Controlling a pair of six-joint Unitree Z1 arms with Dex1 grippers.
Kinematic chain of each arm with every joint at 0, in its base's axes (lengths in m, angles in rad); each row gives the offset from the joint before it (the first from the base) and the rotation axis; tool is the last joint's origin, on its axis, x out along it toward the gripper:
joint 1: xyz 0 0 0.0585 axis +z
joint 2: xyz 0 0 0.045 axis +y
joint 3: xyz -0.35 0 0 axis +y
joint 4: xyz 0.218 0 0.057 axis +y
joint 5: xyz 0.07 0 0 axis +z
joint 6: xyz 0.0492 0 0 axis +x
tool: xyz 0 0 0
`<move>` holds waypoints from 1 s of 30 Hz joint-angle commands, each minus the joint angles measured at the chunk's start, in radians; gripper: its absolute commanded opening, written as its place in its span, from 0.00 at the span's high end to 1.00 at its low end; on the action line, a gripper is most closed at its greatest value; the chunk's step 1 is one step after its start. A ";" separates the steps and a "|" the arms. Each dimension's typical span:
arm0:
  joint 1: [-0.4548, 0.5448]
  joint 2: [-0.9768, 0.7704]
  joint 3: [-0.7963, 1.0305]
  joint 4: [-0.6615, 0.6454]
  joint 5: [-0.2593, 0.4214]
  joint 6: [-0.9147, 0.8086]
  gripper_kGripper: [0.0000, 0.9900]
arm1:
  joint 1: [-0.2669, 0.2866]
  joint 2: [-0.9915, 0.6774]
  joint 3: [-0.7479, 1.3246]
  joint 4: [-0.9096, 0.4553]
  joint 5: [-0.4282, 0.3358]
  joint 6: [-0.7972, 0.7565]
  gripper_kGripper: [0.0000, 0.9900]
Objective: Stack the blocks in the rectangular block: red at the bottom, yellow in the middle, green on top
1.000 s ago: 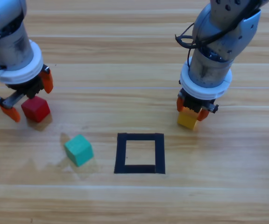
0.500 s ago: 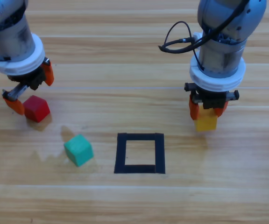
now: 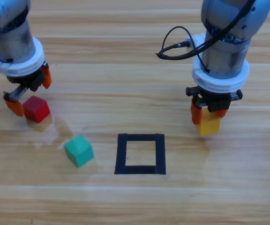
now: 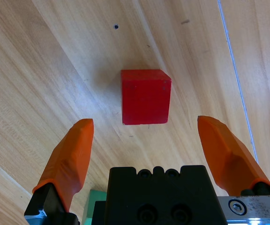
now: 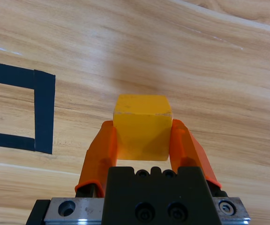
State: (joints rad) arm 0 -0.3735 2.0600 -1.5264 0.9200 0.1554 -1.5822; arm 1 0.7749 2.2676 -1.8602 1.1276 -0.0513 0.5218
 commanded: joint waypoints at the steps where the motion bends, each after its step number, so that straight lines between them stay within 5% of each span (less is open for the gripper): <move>1: 0.030 0.057 -0.008 0.011 -0.010 0.011 0.05 | -0.019 -0.034 0.039 0.018 0.016 -0.003 0.89; 16: 0.030 0.104 -0.003 0.010 -0.017 0.022 0.04 | -0.019 -0.030 0.041 0.000 0.016 -0.009 0.89; 30: 0.030 0.123 -0.021 0.010 -0.013 0.044 0.19 | -0.019 -0.030 0.042 -0.006 0.015 -0.009 0.89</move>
State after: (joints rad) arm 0 -0.3662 2.1365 -1.5474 0.9201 0.1440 -1.5534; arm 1 0.7749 2.2471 -1.8447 1.1276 -0.0513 0.5216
